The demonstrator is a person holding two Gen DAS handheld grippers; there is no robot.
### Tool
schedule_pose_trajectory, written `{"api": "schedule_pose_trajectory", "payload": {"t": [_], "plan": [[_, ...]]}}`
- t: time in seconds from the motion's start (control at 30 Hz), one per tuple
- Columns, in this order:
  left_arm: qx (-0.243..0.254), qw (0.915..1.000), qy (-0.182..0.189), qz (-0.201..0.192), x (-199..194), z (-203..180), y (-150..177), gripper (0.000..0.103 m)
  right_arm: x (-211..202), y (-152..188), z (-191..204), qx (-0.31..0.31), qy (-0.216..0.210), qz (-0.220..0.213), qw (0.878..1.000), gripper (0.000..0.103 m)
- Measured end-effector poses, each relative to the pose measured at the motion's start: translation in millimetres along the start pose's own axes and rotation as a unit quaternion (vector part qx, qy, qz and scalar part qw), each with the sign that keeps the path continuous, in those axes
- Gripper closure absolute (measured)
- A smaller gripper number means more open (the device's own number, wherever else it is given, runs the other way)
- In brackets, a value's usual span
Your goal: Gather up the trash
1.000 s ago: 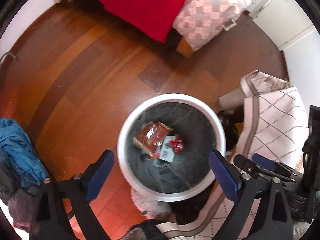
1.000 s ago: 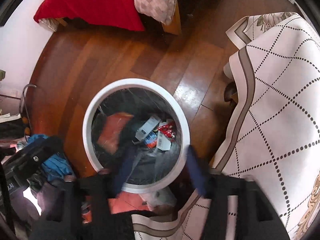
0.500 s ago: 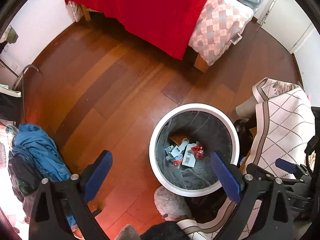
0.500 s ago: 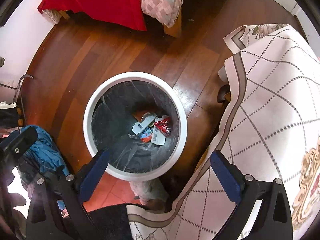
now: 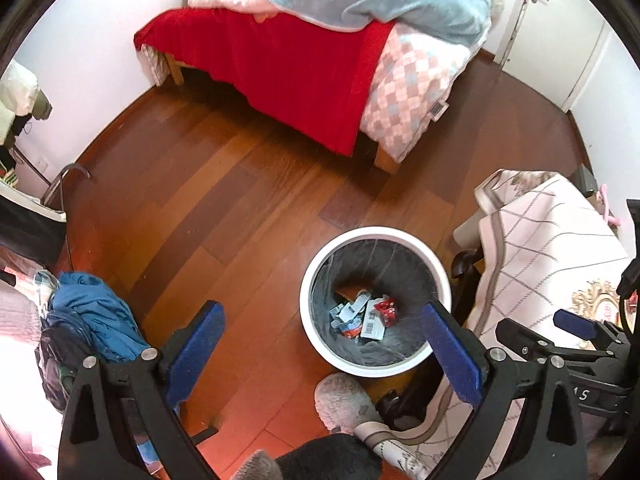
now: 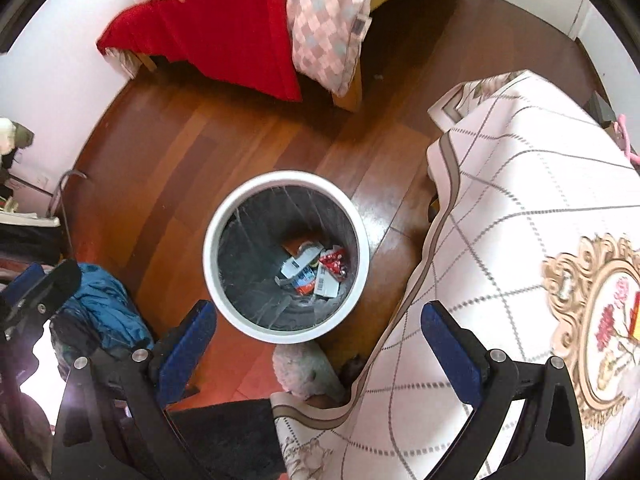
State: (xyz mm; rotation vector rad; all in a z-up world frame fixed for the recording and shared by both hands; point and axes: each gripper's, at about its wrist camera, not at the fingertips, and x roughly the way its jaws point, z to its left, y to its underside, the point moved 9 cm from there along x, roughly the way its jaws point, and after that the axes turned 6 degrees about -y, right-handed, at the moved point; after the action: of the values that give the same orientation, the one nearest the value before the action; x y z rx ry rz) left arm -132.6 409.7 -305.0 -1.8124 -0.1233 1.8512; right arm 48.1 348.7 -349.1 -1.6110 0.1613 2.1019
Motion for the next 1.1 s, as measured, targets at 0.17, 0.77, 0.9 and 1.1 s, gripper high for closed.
{"api": "schedule_pose_trajectory", "payload": {"t": [0.17,0.77,0.9,1.1], "plan": [[0.003,0.999,-0.002,-0.044,-46,-2,-4,0.003,-50,5,2,0.008,-0.029,-0.041,0.999,0.0],[0.084,0.9906,0.047,-0.098,-111,-166,31,0.003,-203,88,-144,0.157,-0.072,-0.157,0.972,0.0],[0.131,0.9885,0.057,-0.05,-78,-241,66,0.003,-206,126,-249,0.255,-0.027,-0.157,0.954,0.0],[0.206,0.9745,0.09,-0.003,-50,-365,115,0.003,-221,187,-409,0.381,0.044,-0.168,0.908,0.0]]}}
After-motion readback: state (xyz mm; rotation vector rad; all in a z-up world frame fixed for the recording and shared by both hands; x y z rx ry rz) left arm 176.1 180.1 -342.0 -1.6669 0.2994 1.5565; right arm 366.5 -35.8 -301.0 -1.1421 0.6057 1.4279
